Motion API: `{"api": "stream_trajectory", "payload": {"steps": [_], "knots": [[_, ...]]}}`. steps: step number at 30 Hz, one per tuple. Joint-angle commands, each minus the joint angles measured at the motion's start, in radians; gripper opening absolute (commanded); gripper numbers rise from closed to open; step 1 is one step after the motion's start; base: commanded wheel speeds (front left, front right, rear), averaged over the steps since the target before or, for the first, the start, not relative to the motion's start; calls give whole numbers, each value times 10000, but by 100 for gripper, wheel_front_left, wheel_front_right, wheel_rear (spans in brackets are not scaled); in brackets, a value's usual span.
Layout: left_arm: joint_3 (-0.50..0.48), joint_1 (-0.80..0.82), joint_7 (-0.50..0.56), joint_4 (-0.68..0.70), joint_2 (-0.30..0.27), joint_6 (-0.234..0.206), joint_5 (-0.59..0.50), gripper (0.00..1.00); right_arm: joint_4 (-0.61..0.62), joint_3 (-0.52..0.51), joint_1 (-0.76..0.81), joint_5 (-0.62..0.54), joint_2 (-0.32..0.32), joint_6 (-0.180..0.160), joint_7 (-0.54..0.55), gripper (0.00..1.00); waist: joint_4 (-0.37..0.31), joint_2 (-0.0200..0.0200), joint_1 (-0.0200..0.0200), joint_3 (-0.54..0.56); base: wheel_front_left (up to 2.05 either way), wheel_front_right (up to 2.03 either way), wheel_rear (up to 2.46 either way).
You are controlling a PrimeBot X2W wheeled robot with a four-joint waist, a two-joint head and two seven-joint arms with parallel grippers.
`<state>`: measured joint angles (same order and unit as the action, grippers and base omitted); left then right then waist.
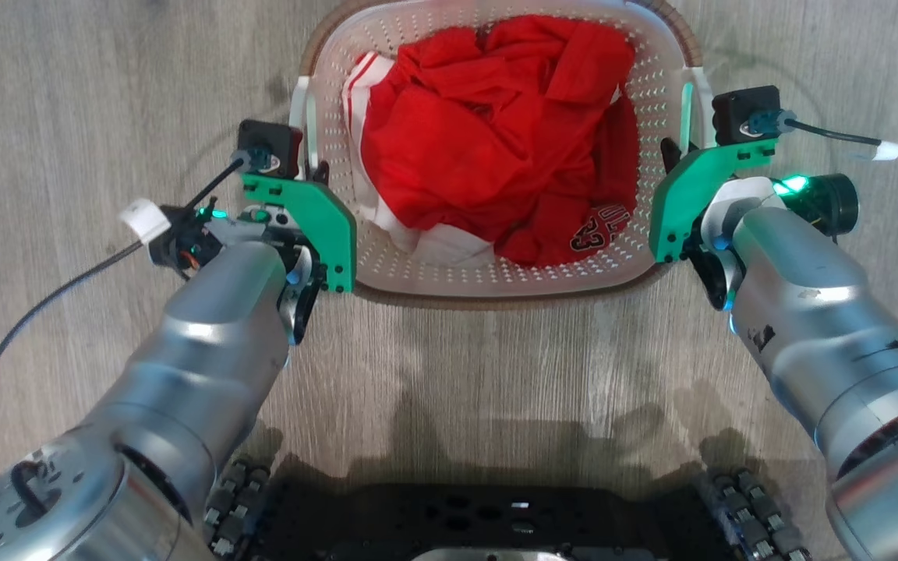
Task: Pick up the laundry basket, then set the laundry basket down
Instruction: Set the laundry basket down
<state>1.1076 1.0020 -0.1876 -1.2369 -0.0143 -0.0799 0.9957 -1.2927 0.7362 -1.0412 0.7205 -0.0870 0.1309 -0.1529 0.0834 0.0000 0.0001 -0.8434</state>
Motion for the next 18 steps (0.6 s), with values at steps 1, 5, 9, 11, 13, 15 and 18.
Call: {"api": "stream_trajectory", "payload": {"steps": [1, 5, 9, 11, 13, 15, 18], "knots": [[-19, 135, -142, -60, -360, -142, -3, 0, 20, -2, 226, -202, -20, -2, -129, 0, -8, 0, -1, -42, 0, 0, 0], [54, 241, -192, -82, -360, -165, 26, 0, 20, -430, 221, -615, 37, -2, -105, 0, -22, 0, -1, -149, 0, 0, 0], [130, 308, -213, -86, -360, -184, 70, 0, 20, -840, 215, -1024, 94, -2, -85, 0, -19, 0, -1, -220, 0, 0, 0], [168, 325, -210, -81, -360, -198, 100, 0, 20, -1037, 215, -1227, 120, -2, -76, 0, -14, 0, -1, -240, 0, 0, 0], [204, 333, -208, -75, -360, -218, 132, 0, 20, -1230, 216, -1427, 146, -2, -69, 0, -11, 0, -1, -260, 0, 0, 0], [240, 333, -205, -70, -360, -233, 165, 0, 20, -1414, 226, -1620, 172, -2, -48, 0, -8, 0, -1, -281, 0, 0, 0], [296, 333, -187, -44, -360, -240, 219, 0, 20, -1681, 249, -1906, 205, -2, -18, 0, 2, 0, -1, -311, 0, 0, 0]]}}
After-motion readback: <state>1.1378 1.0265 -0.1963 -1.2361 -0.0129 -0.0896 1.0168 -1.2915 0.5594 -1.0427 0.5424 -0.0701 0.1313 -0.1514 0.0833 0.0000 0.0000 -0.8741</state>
